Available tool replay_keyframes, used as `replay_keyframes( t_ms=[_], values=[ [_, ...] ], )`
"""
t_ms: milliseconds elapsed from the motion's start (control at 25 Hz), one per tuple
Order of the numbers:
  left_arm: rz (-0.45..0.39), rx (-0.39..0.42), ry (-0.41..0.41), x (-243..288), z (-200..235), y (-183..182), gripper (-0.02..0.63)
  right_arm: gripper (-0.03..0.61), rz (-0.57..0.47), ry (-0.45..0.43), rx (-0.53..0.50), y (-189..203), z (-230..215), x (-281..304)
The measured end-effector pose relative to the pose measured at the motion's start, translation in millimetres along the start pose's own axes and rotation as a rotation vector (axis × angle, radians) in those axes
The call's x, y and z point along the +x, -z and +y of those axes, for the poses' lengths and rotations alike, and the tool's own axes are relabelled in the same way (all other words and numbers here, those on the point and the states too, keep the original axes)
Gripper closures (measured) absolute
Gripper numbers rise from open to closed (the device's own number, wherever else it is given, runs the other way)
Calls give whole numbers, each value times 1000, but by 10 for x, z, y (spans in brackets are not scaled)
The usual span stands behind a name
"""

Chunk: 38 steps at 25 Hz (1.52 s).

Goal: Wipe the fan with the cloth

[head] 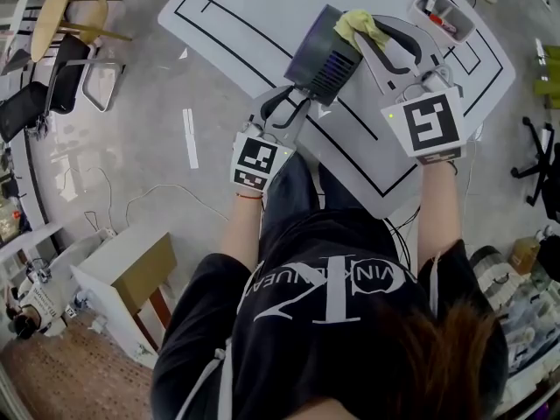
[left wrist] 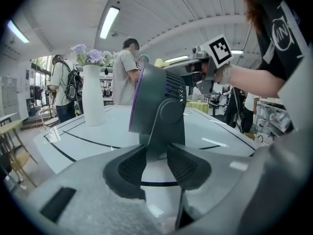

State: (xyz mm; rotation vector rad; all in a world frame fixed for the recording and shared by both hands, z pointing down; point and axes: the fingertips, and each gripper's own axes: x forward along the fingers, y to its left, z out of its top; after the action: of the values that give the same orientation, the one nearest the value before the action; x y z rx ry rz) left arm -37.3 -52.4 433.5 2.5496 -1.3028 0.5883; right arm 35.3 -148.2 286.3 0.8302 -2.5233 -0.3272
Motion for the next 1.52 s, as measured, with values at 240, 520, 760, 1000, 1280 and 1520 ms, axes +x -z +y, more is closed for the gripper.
replay_keyframes(
  t_ms=[240,520,760,1000,1280,1520],
  values=[
    [18,0,-29,-7,24,21,474,497,20,-3,-24,79,-85,87],
    [25,-2,-60,0,21,35,479,497,34,5,-11,213,-199,166],
    [23,-8,-70,-2,22,36,478,497,72,1,-12,337,-247,217],
    [27,-7,-75,-2,35,32,479,497,95,-7,-14,409,-274,281],
    [28,-9,-84,-12,28,38,479,497,131,-14,-35,530,-283,357],
    [23,-14,-91,-22,26,27,479,497,153,-23,-23,607,-308,411]
  ],
)
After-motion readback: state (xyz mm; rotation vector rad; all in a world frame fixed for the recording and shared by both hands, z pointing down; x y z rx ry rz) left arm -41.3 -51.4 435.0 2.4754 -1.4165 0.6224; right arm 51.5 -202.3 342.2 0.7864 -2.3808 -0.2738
